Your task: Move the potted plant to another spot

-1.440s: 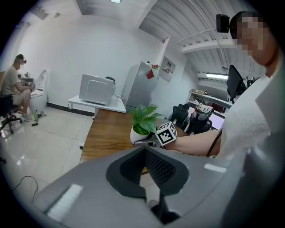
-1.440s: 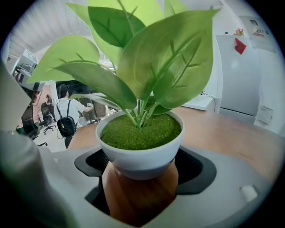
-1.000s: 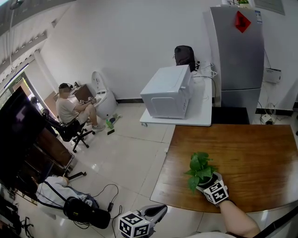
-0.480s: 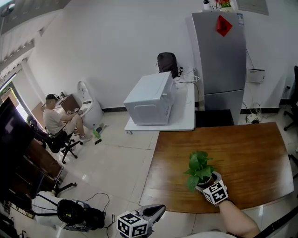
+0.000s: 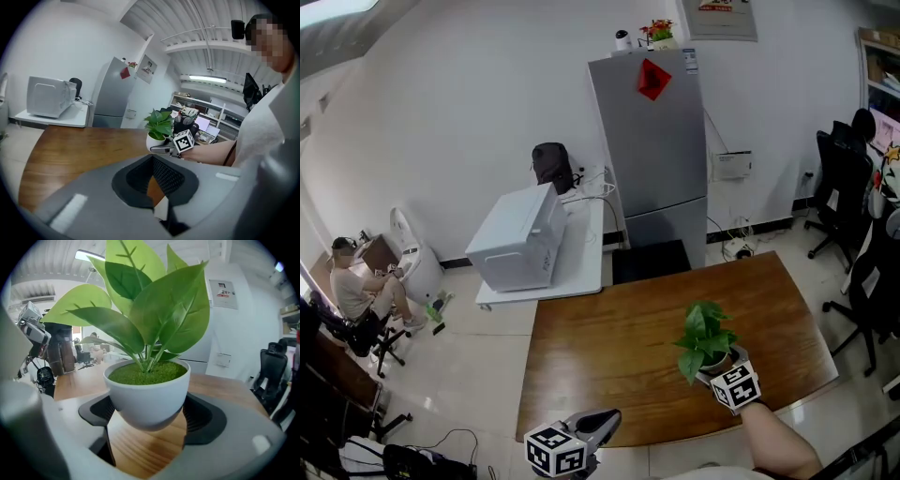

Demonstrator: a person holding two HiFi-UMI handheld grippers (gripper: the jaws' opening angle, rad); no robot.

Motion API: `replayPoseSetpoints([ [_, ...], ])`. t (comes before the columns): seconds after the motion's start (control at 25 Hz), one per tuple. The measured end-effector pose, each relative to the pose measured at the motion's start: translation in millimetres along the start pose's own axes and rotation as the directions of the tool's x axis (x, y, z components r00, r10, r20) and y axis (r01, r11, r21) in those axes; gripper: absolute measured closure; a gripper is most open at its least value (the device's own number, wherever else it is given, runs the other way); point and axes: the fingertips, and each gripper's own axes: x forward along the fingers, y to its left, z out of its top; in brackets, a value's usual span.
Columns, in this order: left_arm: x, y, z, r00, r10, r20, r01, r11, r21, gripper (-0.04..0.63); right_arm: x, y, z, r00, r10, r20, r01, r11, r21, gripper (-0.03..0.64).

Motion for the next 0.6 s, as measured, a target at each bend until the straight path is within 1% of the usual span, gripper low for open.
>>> replayPoseSetpoints([
  [0.16, 55, -37, 18, 0.998, -0.066, -0.004, 0.066, 0.998, 0.018, 0.606, -47, -80, -18, 0.995, -0.099, -0.013, 0.1, 0.994, 0.047, 0.167],
  [0.32, 104, -67, 27, 0.994, -0.11, -0.012, 0.11, 0.994, 0.021, 0.606, -88, -145, -39, 0.985, -0.17, -0.035, 0.172, 0.982, 0.077, 0.169],
  [0.4, 124, -76, 25, 0.993, -0.116, -0.008, 0.116, 0.993, 0.02, 0.606, -102, -170, -55, 0.98, -0.193, -0.045, 0.196, 0.977, 0.086, 0.169],
  [0.6, 162, -89, 24, 0.995, -0.102, -0.005, 0.103, 0.995, 0.012, 0.606, -120, -222, -88, 0.973, -0.221, -0.07, 0.228, 0.967, 0.115, 0.169],
])
